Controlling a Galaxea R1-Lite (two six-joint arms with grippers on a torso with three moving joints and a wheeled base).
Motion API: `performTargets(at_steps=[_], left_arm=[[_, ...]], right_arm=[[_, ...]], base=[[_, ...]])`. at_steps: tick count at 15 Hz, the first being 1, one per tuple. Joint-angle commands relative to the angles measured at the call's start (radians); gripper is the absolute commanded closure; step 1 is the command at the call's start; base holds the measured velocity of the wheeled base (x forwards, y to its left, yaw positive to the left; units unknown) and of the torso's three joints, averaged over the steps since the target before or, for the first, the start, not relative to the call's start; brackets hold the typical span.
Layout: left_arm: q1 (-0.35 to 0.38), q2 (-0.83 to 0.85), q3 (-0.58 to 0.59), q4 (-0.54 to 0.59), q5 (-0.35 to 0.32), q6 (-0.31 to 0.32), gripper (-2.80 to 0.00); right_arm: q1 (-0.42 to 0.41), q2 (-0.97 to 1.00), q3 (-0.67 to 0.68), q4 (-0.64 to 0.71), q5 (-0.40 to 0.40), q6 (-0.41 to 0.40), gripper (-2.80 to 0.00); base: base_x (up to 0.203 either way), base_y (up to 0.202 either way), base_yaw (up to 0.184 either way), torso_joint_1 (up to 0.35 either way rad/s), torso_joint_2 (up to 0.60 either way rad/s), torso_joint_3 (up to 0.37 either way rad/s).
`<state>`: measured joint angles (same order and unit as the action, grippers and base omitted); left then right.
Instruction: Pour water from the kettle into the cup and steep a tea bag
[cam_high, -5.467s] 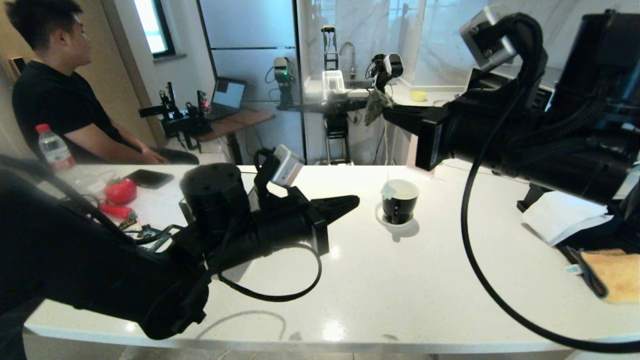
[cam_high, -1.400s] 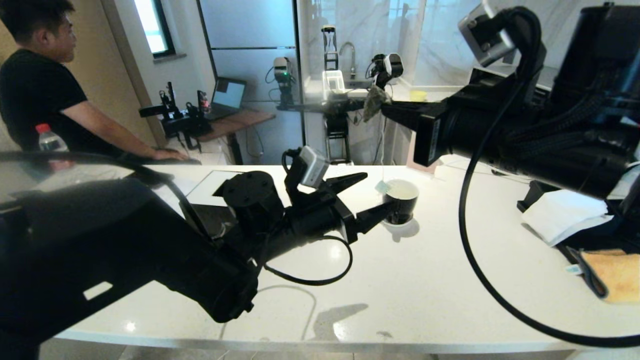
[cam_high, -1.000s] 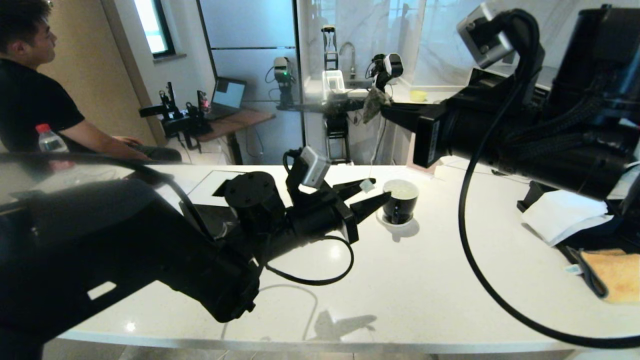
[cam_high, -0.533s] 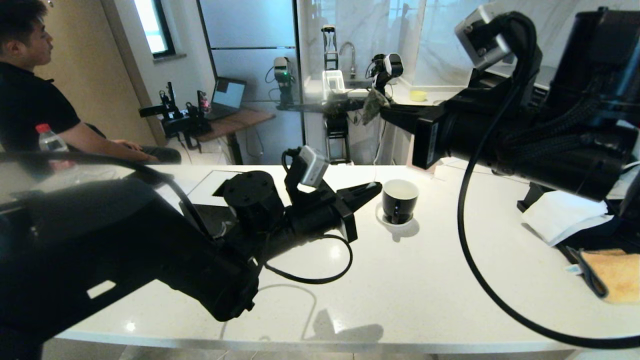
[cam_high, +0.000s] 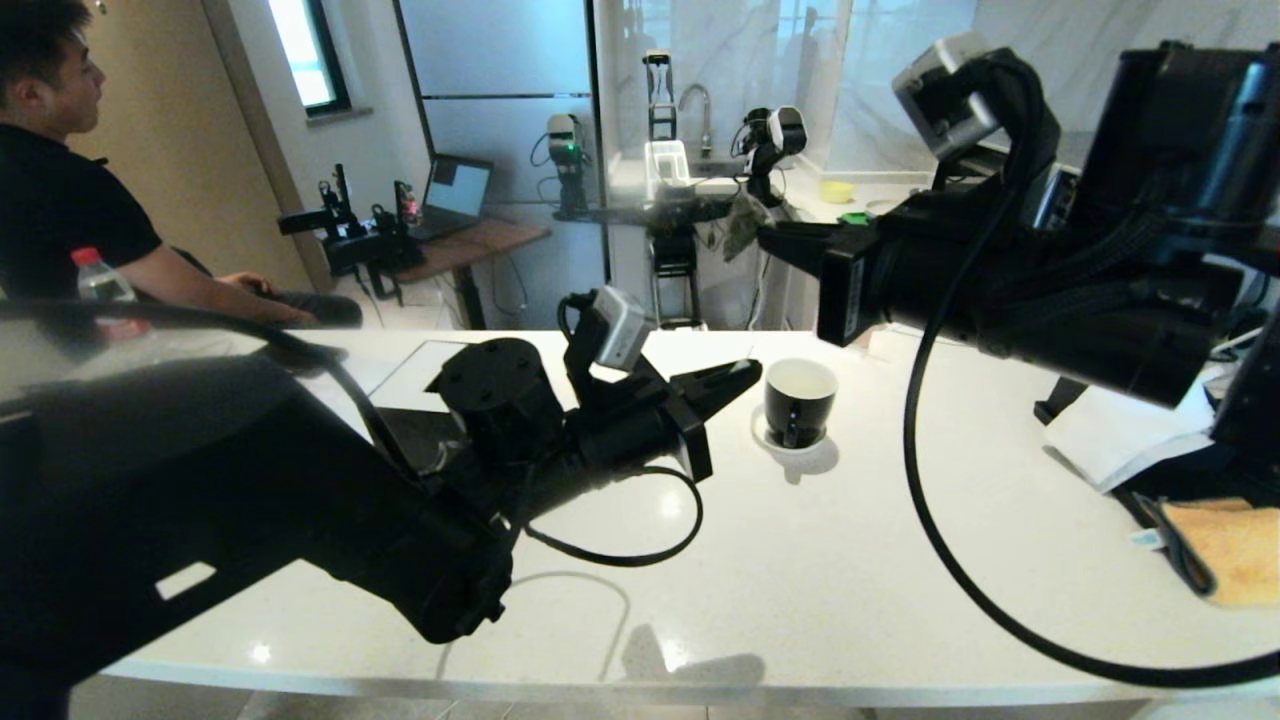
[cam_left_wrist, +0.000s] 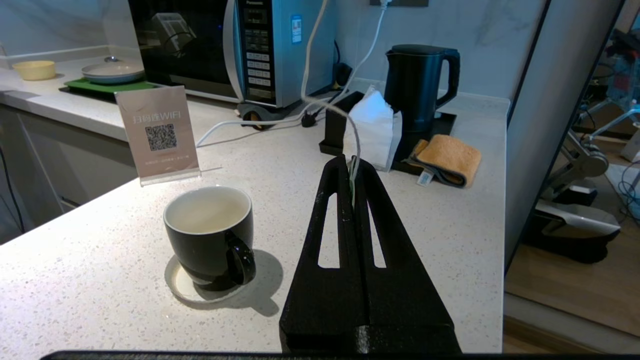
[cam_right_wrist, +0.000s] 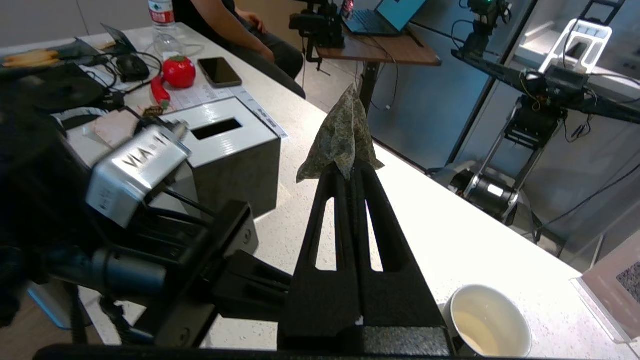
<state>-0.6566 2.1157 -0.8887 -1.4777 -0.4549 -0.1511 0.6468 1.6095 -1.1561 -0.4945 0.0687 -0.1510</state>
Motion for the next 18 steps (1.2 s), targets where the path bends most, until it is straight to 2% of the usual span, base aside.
performTargets(at_steps=[1,9,13,16,18], left_arm=[[0.002,-0.018,0.007,-0.009,-0.002,-0.001,0.00],[0.006,-0.016,0.011,-0.004,-0.002,-0.001,0.00],[0.006,-0.016,0.057,-0.010,-0.002,0.001,0.00],[0.006,-0.016,0.057,-0.009,-0.002,0.001,0.00],[0.006,-0.014,0.057,-0.007,-0.002,0.001,0.00]], right_arm=[[-0.026,0.016,0.011,-0.004,0.001,-0.002,0.00],[-0.151,0.001,0.067,-0.006,0.003,-0.004,0.00],[-0.159,-0.029,0.172,-0.013,0.002,-0.005,0.00],[-0.158,-0.026,0.265,-0.130,0.003,0.009,0.00],[-0.158,-0.027,0.310,-0.152,0.003,0.012,0.00]], base=[[0.000,0.000,0.000,0.000,0.00,0.000],[0.000,0.000,0.000,0.000,0.00,0.000],[0.000,0.000,0.000,0.000,0.00,0.000],[0.000,0.000,0.000,0.000,0.00,0.000],[0.000,0.000,0.000,0.000,0.00,0.000]])
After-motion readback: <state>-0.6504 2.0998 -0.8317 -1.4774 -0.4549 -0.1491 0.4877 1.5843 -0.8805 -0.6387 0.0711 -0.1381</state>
